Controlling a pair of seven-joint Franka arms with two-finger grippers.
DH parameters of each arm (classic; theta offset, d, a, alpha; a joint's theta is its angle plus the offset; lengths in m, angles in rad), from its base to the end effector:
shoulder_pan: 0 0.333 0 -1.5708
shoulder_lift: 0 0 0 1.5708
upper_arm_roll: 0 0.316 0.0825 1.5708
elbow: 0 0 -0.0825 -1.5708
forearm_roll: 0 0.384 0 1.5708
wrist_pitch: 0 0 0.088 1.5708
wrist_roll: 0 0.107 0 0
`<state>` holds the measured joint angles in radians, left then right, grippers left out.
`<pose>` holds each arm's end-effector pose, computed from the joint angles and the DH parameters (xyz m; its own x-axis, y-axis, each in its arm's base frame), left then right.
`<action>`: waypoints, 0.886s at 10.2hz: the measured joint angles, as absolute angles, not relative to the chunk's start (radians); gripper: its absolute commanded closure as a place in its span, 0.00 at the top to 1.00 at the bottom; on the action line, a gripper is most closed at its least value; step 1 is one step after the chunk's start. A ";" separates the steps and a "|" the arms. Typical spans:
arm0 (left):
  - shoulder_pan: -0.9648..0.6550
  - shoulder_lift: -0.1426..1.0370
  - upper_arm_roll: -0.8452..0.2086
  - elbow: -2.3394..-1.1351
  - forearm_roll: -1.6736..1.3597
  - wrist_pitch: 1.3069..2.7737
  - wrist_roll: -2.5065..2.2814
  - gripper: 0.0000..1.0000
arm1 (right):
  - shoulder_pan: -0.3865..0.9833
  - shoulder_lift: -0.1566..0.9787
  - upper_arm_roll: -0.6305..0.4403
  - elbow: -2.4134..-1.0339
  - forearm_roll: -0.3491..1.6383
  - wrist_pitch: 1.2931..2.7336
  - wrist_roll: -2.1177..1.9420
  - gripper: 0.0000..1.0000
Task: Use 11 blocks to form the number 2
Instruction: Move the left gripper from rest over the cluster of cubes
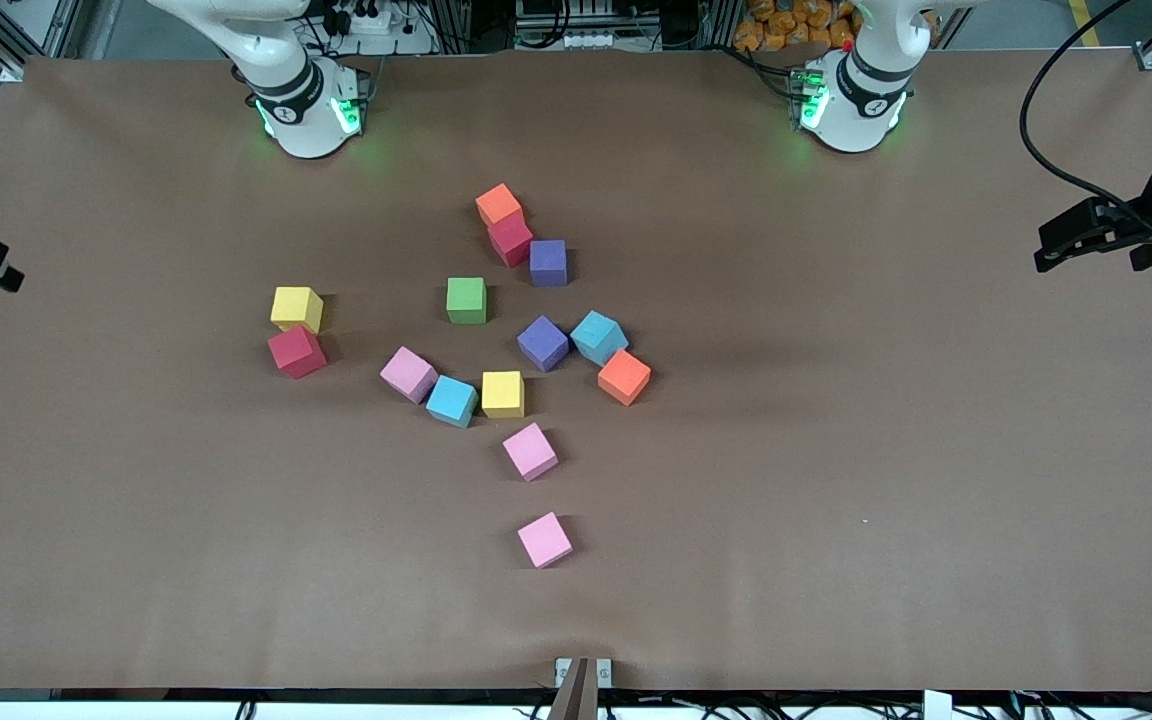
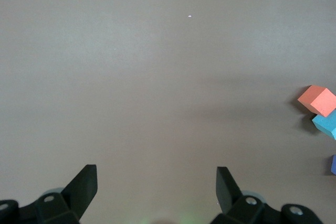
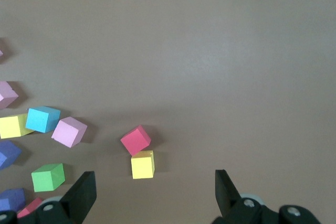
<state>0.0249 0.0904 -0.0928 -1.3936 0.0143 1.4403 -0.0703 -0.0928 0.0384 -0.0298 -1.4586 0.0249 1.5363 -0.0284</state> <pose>0.5682 -0.0341 0.6452 0.9991 0.0043 -0.0428 0.0040 -1.0000 -0.0089 0.5597 -0.0658 0.6528 0.9949 -0.0930 0.0400 -0.0922 -0.9955 -0.0226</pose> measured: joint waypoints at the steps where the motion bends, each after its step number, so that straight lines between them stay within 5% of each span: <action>1: 0.025 0.089 -0.093 -1.394 0.014 1.439 -0.070 1.00 | -0.092 0.038 -0.028 -1.445 0.028 1.528 0.010 1.00; 5: -0.007 0.089 -0.107 -1.405 0.002 1.435 -0.052 1.00 | -0.092 0.038 -0.028 -1.437 0.033 1.527 0.156 1.00; 9: -0.312 0.141 -0.209 -1.421 -0.002 1.453 -0.165 1.00 | -0.092 0.057 -0.030 -1.438 0.033 1.524 0.158 1.00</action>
